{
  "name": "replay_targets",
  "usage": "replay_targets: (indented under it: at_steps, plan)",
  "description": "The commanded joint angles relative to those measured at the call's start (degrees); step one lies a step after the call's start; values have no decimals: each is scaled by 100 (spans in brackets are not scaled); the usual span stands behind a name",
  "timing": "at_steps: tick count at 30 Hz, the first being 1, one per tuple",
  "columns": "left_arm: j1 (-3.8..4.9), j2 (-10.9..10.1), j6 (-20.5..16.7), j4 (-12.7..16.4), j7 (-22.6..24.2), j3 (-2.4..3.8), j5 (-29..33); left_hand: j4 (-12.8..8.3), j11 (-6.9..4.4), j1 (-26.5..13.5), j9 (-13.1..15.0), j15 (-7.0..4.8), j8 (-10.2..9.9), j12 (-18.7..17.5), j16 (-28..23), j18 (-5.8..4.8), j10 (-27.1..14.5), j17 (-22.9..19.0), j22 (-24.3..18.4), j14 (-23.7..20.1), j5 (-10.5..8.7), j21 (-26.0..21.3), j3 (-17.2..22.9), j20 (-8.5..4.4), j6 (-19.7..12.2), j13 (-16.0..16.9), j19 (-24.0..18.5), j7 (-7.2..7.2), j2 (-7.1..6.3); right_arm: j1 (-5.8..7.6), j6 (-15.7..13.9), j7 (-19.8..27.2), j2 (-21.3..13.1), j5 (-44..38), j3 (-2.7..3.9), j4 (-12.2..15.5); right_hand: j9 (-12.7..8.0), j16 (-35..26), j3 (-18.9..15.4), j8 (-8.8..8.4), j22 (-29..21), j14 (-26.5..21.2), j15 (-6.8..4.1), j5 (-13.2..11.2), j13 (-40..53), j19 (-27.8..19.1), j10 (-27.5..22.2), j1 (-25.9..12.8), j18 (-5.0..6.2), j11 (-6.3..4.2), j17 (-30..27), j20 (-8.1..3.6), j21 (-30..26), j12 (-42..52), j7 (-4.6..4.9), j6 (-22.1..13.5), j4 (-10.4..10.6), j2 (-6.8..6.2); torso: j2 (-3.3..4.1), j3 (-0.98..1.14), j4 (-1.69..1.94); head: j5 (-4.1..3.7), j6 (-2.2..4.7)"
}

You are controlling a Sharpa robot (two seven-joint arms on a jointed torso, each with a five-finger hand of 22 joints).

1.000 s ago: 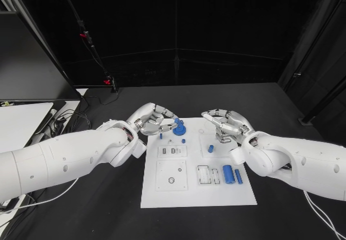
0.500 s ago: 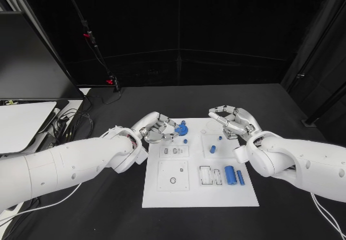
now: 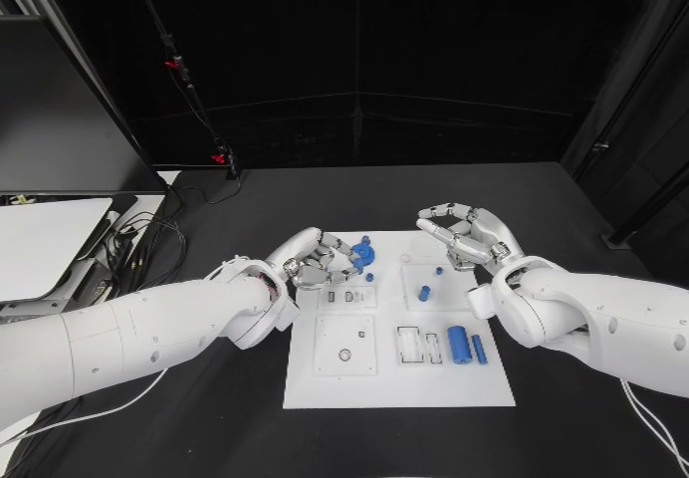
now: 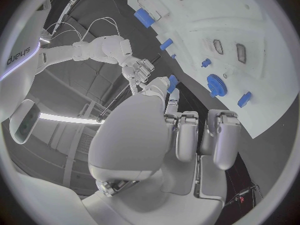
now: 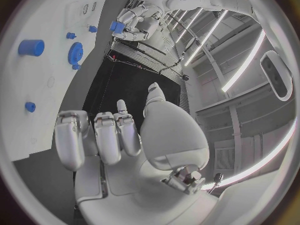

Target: Assemble the parts on the task board

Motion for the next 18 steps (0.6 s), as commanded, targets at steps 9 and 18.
replay_targets:
  at_steps: [9, 18]
  plan:
    - [-111, 74, -240, -48, -170, 5, -422, -38, 1, -6, 13, -2, 30, 20, 5, -38, 619, 1510, 1508, 599, 18, 18, 0, -42, 135, 1508, 598, -90, 71, 9, -180, 139, 22, -59, 3, -7, -8, 14, 2, 31, 1418, 606, 45, 32, 1509, 405, 585, 36, 22, 35, 1510, 36, 31, 19, 206, 28, 31, 33, -4, -4, 1, -2, 36]
    - [-185, 166, -350, -121, -217, 5, -1128, -43, 4, -4, 10, -2, 20, 20, 5, -38, 619, 1510, 1508, 599, 3, 18, -12, -41, 119, 1508, 598, -85, 69, 8, -232, 202, 20, -28, 3, -11, -58, 14, 2, 60, 1413, 606, 45, 219, 1509, 397, 585, 73, 25, 33, 1510, 42, 24, 19, 208, -92, 75, 12, -7, 6, 1, -22, 28]
